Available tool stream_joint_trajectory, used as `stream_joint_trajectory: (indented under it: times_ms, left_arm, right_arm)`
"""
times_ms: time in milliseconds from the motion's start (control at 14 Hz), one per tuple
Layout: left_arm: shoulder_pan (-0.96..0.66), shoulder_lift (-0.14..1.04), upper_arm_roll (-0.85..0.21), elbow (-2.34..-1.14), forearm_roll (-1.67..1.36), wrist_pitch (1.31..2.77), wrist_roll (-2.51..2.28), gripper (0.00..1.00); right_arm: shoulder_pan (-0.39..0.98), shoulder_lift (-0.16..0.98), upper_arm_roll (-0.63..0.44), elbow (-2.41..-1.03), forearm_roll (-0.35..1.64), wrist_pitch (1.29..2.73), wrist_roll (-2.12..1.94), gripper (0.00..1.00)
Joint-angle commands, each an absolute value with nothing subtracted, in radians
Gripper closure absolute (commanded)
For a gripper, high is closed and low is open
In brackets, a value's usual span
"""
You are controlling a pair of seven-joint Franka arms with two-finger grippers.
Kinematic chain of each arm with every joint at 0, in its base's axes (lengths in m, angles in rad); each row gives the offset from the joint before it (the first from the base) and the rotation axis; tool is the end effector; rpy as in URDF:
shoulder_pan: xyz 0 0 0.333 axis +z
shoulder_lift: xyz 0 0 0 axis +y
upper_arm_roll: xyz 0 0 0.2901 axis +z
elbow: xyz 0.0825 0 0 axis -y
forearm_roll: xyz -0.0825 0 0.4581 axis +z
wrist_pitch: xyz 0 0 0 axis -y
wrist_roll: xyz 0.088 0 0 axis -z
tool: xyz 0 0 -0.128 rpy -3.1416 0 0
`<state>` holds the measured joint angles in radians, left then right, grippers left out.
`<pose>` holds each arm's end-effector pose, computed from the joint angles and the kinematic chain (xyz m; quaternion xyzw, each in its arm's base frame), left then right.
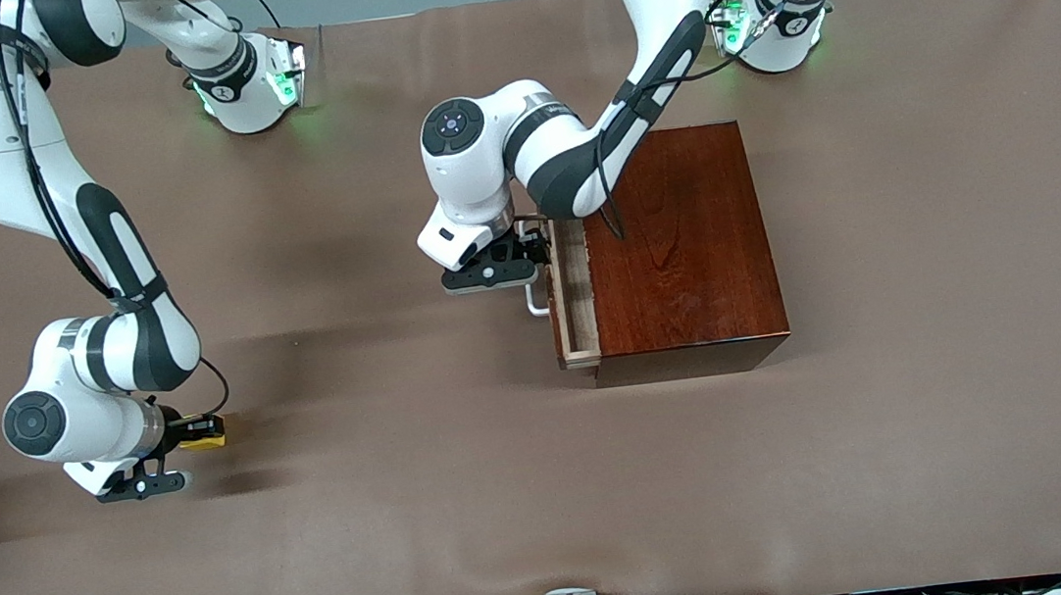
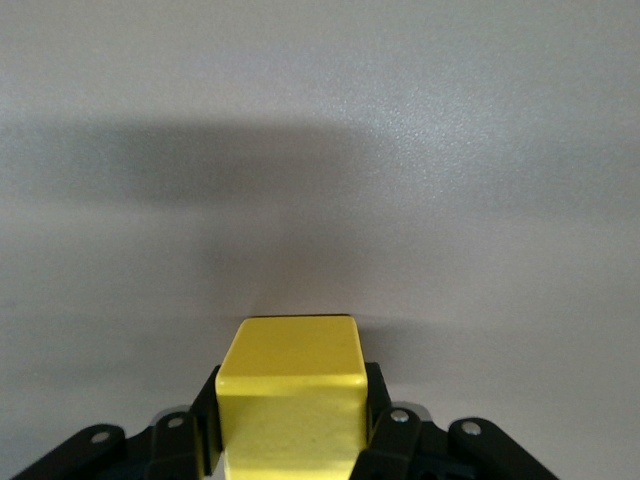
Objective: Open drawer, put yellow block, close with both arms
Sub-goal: 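Pull the drawer open with the left gripper while the right gripper lifts the cube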
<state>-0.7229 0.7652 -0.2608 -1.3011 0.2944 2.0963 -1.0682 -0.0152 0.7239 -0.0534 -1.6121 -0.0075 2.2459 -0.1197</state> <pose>0.4883 -0.6308 0.2289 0.9987 0.0092 0.0491 0.0031 0.7162 -0.0481 0.1032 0.9982 0.0339 -0.0463 0.0165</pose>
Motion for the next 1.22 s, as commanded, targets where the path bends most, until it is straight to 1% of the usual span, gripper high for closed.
stream_joint_trajectory:
  times_ms: [0,787,1002,1145]
  left_arm:
    - [-0.736,0.778,-0.259,-1.296,0.262,2.155,-1.091,0.00]
    - [-0.761,0.801,-0.259,-1.293,0.181,2.267,-1.095,0.00]
    - [-0.778,0.802,-0.259,-1.293,0.181,2.310,-1.097,0.00]
    - [-0.778,0.799,-0.258,-1.287,0.179,2.310,-1.095,0.00]
  right_arm:
    - [-0.025,0.710,-0.041,-1.598,-0.020,2.237,-0.176,1.00]
    - [-0.046,0.689,-0.046,-1.450,-0.018,2.233,-0.609,1.00]
    - [-0.083,0.684,-0.038,-1.402,-0.009,2.179,-0.702,1.00]
    - [-0.106,0.686,-0.037,-1.368,-0.006,2.157,-0.796,1.00]
